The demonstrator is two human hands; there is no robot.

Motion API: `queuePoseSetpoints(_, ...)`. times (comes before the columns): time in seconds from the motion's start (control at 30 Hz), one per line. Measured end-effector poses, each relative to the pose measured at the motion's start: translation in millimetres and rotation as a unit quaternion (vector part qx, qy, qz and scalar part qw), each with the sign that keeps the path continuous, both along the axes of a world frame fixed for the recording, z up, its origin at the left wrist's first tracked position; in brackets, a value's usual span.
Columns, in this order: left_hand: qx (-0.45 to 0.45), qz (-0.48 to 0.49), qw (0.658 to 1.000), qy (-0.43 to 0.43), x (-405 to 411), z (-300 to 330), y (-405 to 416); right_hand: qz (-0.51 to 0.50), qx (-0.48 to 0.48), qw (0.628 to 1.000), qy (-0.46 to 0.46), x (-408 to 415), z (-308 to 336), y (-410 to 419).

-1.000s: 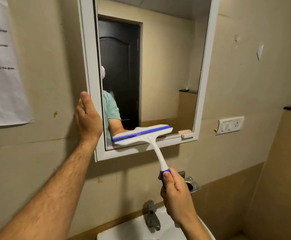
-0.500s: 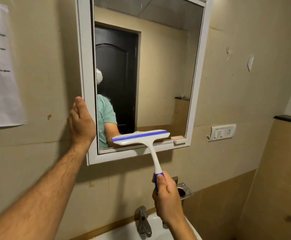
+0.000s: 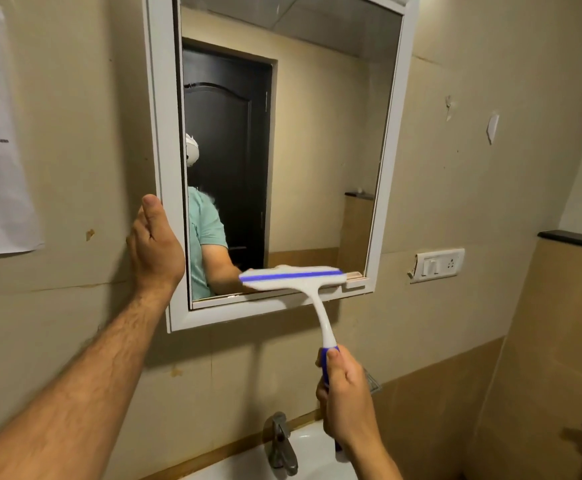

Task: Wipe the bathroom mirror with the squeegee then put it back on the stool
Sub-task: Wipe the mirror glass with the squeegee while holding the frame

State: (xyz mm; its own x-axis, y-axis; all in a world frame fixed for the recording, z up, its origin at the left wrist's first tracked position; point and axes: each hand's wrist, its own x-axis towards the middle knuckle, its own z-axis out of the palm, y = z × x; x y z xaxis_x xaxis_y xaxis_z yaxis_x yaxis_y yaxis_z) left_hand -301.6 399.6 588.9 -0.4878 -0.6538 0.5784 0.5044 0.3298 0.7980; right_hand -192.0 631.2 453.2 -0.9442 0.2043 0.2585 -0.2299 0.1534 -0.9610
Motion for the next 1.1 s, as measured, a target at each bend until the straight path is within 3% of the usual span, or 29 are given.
queuePoseSetpoints(0.3, -0.002, -0.005, 1.0, 0.01, -2, 0, -2, -0.021, -0.041, 0.998, 0.032, -15, 49, 10)
queuePoseSetpoints(0.6, 0.002, -0.013, 1.0, 0.009, -2, -1, -1, -0.007, -0.066, 0.997, -0.037, -2, 9, 7)
queuePoseSetpoints(1.1, 0.011, -0.041, 0.999, 0.024, -7, 0, -4, -0.009, 0.048, 0.999, 0.001, 9, -16, -57)
